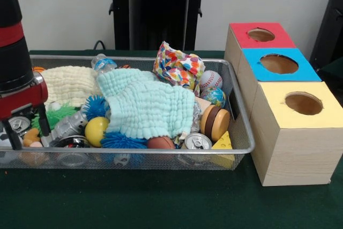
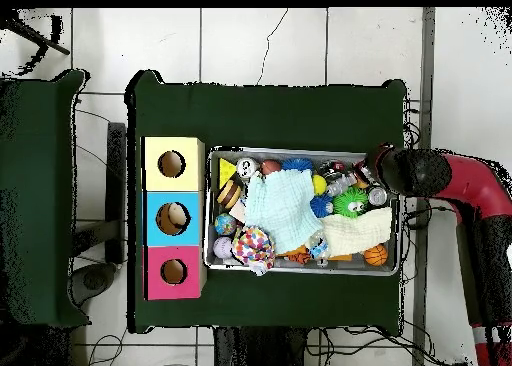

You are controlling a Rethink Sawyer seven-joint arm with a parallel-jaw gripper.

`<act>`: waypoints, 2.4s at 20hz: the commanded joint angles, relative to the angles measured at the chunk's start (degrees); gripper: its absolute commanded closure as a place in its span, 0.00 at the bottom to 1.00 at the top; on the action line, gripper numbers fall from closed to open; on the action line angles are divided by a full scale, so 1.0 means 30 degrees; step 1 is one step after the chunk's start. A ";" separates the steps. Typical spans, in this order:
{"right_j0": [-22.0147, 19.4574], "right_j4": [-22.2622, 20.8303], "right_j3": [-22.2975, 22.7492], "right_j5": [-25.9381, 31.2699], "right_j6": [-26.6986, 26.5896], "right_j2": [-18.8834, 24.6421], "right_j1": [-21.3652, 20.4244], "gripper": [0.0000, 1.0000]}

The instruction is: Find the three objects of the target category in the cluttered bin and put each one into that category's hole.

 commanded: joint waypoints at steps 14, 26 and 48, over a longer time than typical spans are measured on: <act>0.1024 0.0569 0.1475 -0.2718 -0.0805 -0.0342 0.2583 0.00; 0.1266 -0.0588 0.0614 -0.4815 -0.1142 -0.0714 0.3693 0.00; 0.1343 -0.1255 -0.0285 -0.4562 -0.3060 -0.1212 0.4382 1.00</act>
